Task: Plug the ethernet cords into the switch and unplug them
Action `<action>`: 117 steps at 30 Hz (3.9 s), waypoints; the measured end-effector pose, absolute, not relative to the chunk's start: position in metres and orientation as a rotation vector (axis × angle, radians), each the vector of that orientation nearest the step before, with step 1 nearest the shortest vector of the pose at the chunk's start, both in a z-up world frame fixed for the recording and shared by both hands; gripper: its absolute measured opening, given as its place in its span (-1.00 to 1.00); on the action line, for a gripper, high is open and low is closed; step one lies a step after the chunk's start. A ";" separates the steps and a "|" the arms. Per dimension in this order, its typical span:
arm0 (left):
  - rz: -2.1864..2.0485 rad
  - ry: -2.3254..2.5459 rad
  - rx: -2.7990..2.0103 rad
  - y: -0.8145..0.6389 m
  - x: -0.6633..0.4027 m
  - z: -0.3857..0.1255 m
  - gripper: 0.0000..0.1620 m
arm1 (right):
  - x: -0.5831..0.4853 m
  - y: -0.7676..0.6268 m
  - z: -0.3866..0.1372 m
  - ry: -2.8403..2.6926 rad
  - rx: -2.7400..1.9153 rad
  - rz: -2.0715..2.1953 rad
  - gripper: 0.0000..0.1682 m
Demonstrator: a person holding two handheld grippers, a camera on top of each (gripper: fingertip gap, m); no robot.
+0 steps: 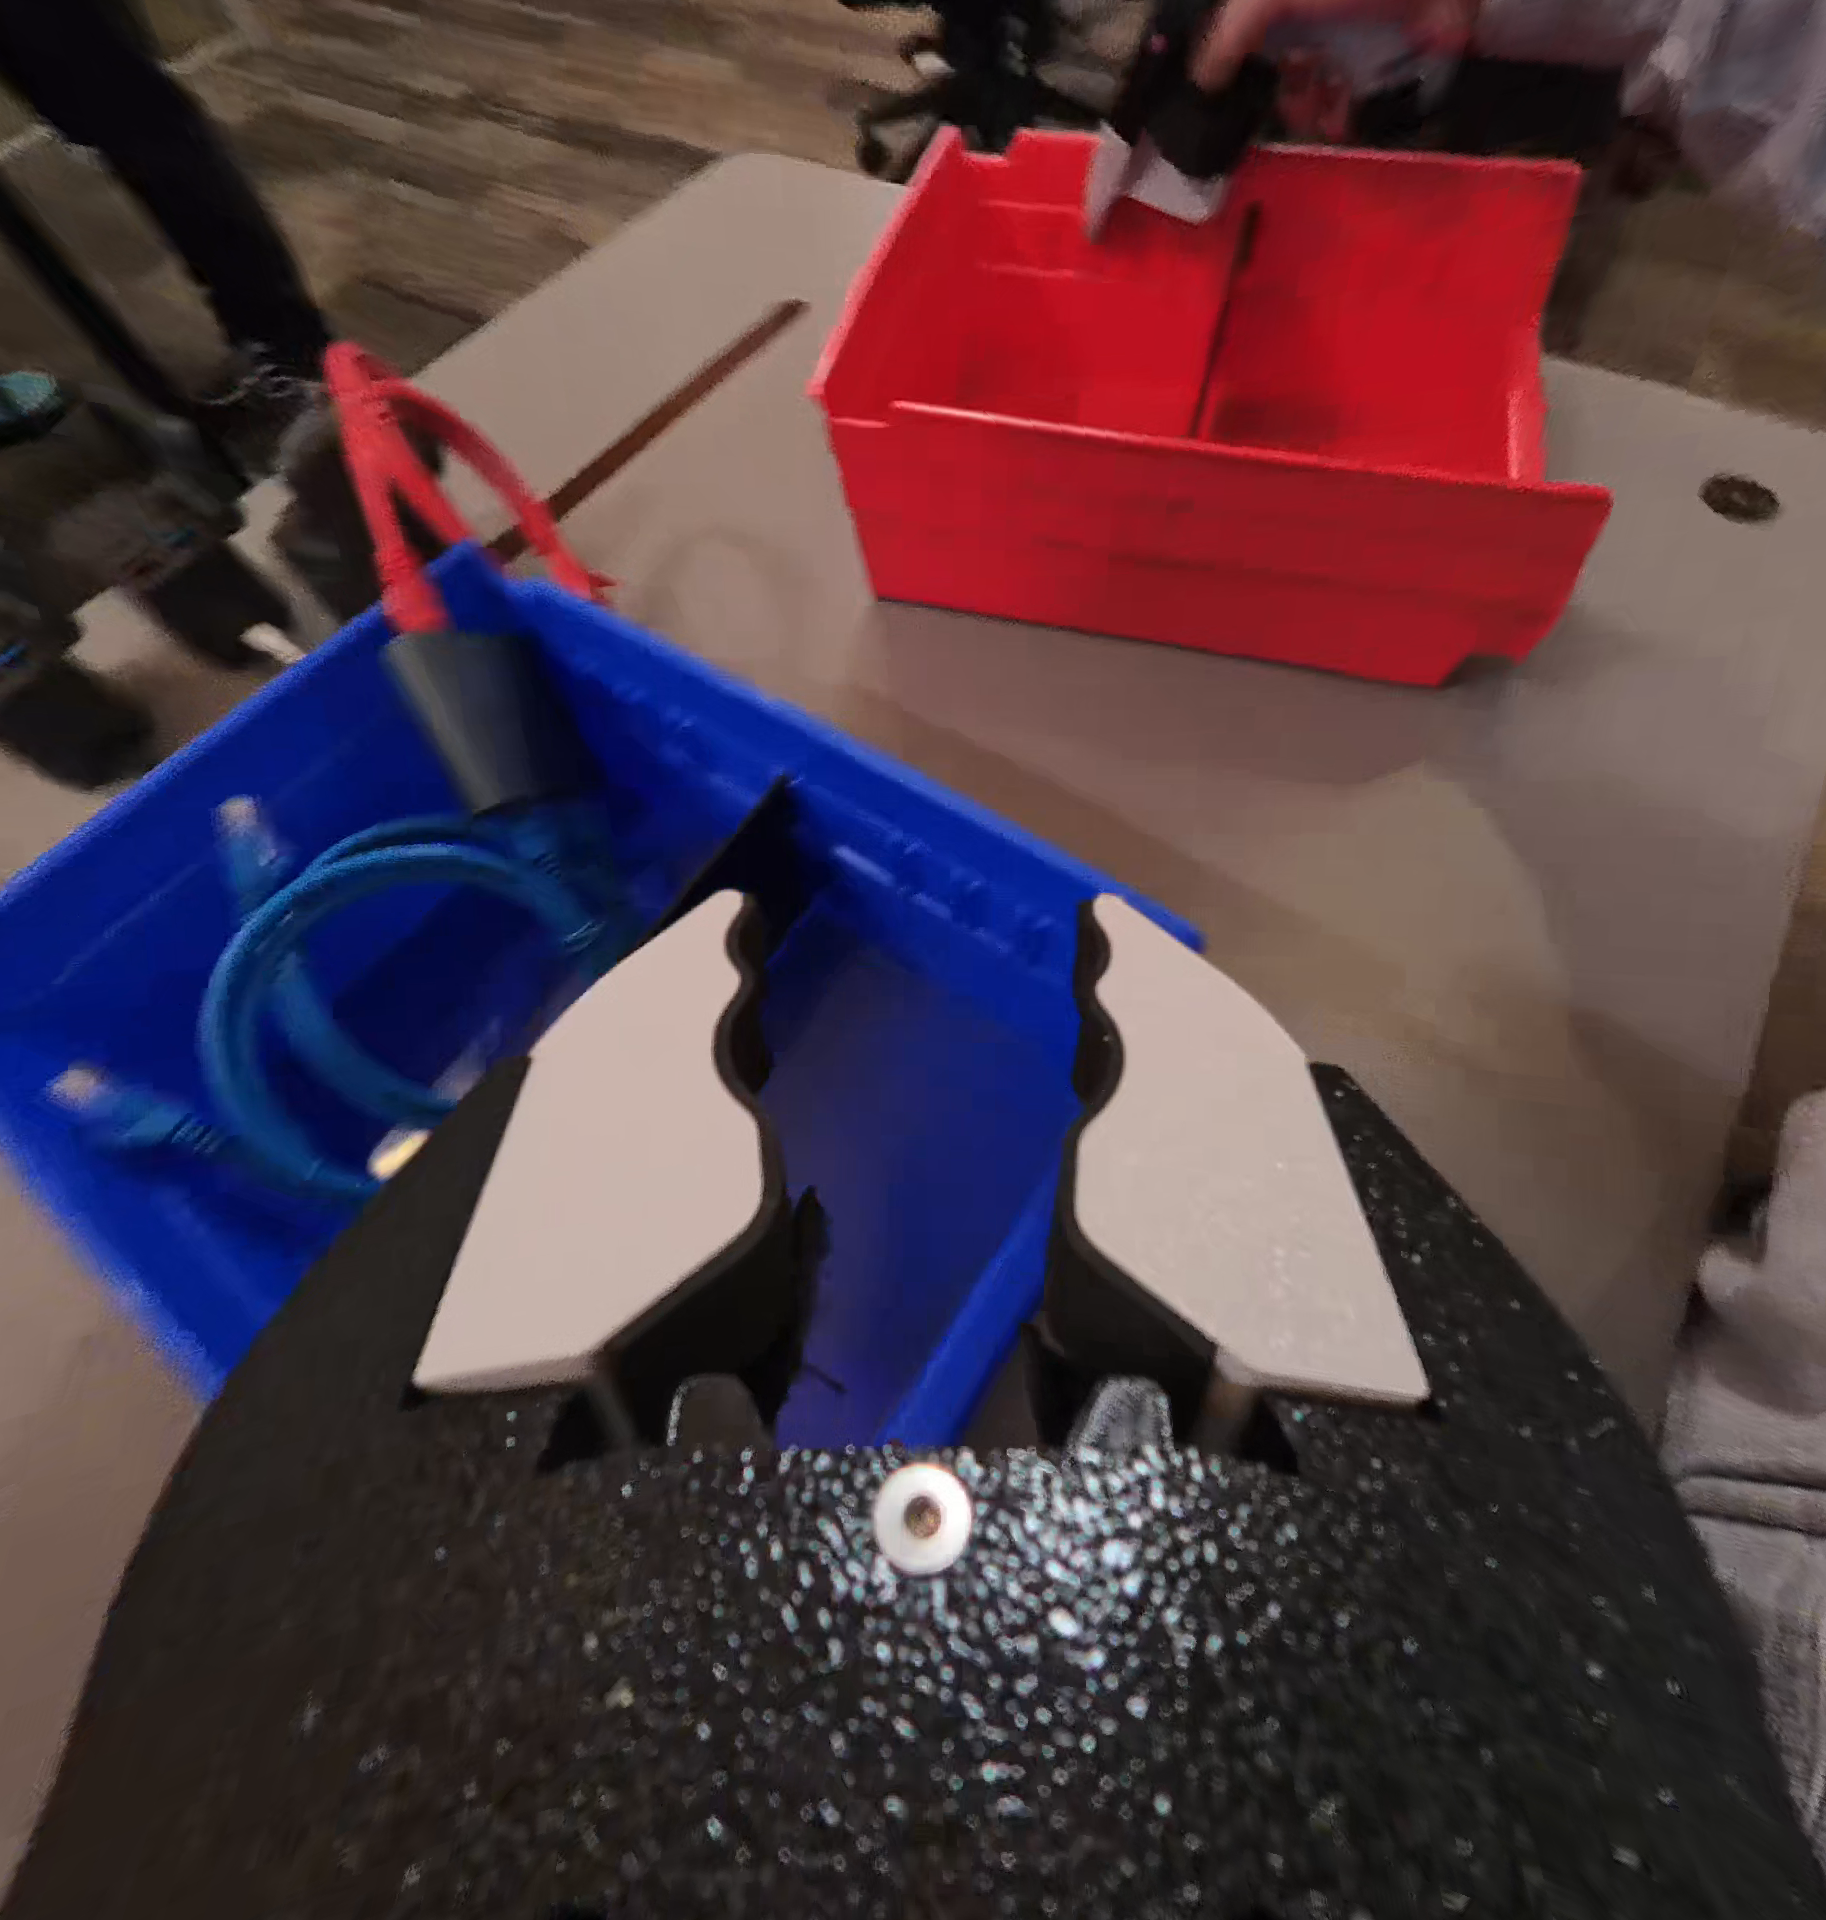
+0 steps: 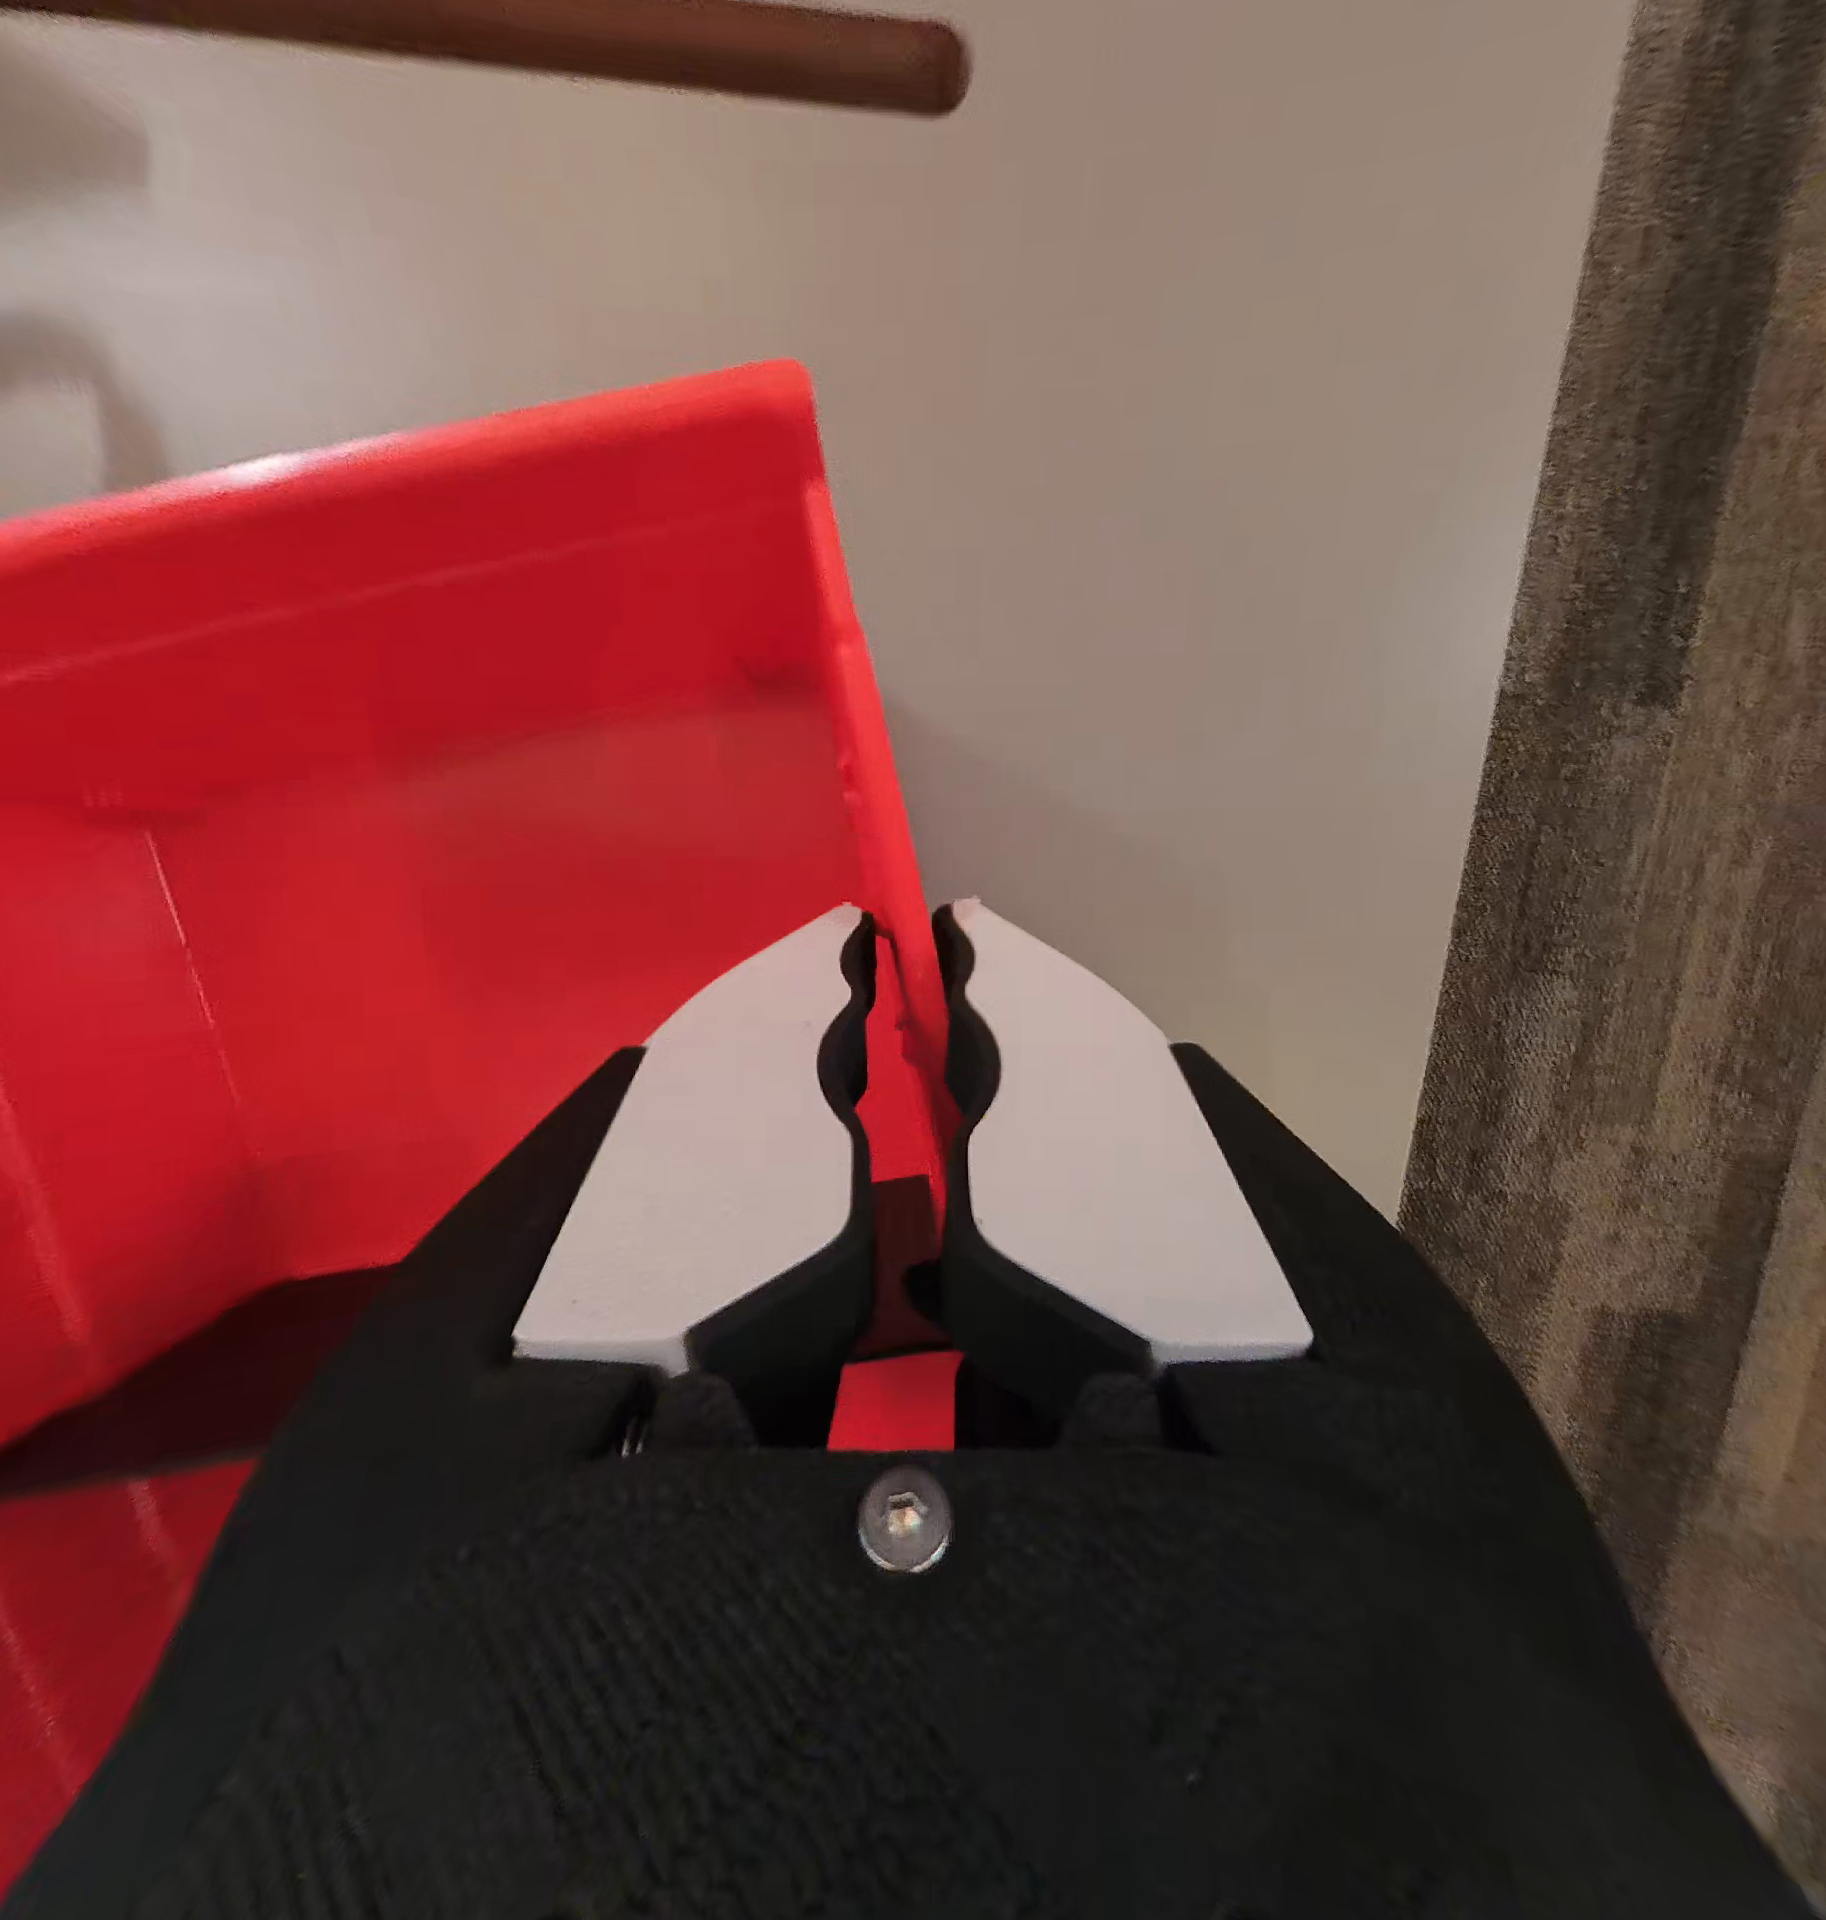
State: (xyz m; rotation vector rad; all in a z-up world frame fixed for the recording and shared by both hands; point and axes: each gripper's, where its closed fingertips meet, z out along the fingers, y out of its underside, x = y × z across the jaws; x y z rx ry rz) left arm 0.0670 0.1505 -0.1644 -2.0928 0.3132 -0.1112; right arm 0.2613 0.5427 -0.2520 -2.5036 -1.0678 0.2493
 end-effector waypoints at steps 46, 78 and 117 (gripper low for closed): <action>-0.161 0.173 -1.739 0.128 -0.139 -0.099 -0.31 | -0.043 0.316 -0.247 -3.074 -0.622 -0.919 -0.68; -0.590 0.568 -1.068 0.135 0.005 -0.042 0.15 | -0.008 0.119 -0.036 -1.586 -0.543 1.068 -0.78; -0.447 0.995 -0.714 0.061 0.032 -0.043 -0.74 | -0.004 0.098 -0.085 -1.672 -0.648 0.442 -0.85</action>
